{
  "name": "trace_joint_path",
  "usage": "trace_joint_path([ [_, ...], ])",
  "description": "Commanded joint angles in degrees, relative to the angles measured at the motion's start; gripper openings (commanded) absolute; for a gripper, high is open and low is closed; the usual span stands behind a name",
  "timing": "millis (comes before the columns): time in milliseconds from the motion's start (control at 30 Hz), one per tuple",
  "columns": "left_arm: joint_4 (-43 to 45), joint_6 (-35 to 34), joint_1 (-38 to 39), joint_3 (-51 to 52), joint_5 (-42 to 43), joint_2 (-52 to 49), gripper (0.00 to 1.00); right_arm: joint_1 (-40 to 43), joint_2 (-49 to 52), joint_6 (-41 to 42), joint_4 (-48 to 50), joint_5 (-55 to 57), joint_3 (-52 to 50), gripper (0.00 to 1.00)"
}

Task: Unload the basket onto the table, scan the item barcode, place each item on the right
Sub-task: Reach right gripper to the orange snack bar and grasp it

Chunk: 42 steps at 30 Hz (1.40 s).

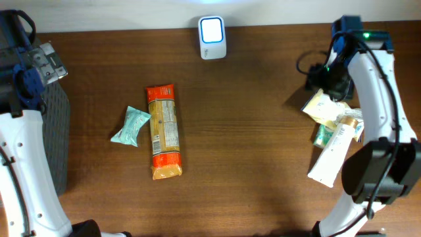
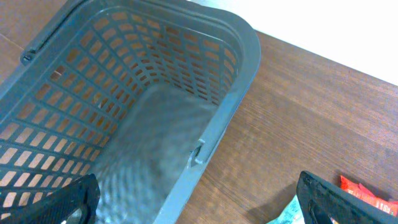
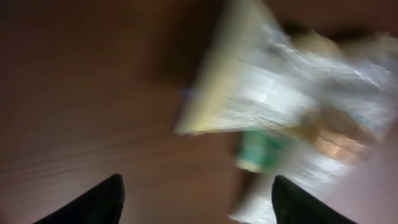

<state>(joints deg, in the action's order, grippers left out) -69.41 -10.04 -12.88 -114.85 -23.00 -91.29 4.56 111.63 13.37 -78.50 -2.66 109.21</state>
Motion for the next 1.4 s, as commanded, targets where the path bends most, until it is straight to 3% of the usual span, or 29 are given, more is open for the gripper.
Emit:
trace_joint_path([
  [0,0.07,0.52,-0.04,0.04,-0.79,0.35,0.99,-3.54,-1.53,-5.64,5.18,-22.01,0.66,0.73],
  [67,0.07,0.52,-0.04,0.04,-0.79,0.35,0.99,-9.92,-1.31,-4.83,11.65,-24.02,-3.34,0.73],
  [133,0.07,0.52,-0.04,0.07,-0.79,0.35,0.99,-21.05,0.22,0.79,26.86,-23.93,-11.76,0.69],
  [267,0.07,0.52,-0.04,0.07,-0.79,0.35,0.99,-34.82,4.33,7.21,50.14,-23.45,-21.09,0.66],
  [400,0.07,0.52,-0.04,0.07,-0.79,0.35,0.99,-40.83,12.48,8.59,59.14,-22.21,-21.31,0.66],
  [600,0.07,0.52,-0.04,0.07,-0.79,0.35,0.99,-42.25,19.91,8.59,63.39,-22.62,-21.31,0.51],
  [633,0.07,0.52,-0.04,0.07,-0.79,0.35,0.99,-42.64,19.91,8.59,63.39,-22.6,-21.31,0.39],
  [733,0.07,0.52,-0.04,0.07,-0.79,0.35,0.99,-43.56,19.91,8.57,63.28,-22.62,-21.31,0.2],
  [767,0.07,0.52,-0.04,0.07,-0.79,0.35,0.99,-43.56,19.89,8.57,62.88,-22.69,-21.29,0.04],
  [833,0.07,0.52,-0.04,0.07,-0.79,0.35,0.99,-42.6,18.84,8.07,61.51,-23.91,-20.74,0.04],
  [933,0.07,0.52,-0.04,0.07,-0.79,0.35,0.99,-39.45,13.14,5.57,51.74,-21.99,-17.79,0.04],
  [1067,0.07,0.52,-0.04,0.07,-0.79,0.35,0.99,-38.99,8.94,-0.98,31.36,-6.84,-13.42,0.04],
  [1200,0.07,0.52,-0.04,0.07,-0.79,0.35,0.99,-38.97,8.94,-0.96,19.74,2.29,-8.33,0.04],
  [1267,0.07,0.52,-0.04,0.07,-0.79,0.35,0.99,-39.15,8.94,-0.9,10.88,4.59,1.6,0.04],
  [1367,0.07,0.52,-0.04,0.07,-0.79,0.35,0.99,-40.74,9.07,-0.02,8.81,5.22,4.68,0.04],
])
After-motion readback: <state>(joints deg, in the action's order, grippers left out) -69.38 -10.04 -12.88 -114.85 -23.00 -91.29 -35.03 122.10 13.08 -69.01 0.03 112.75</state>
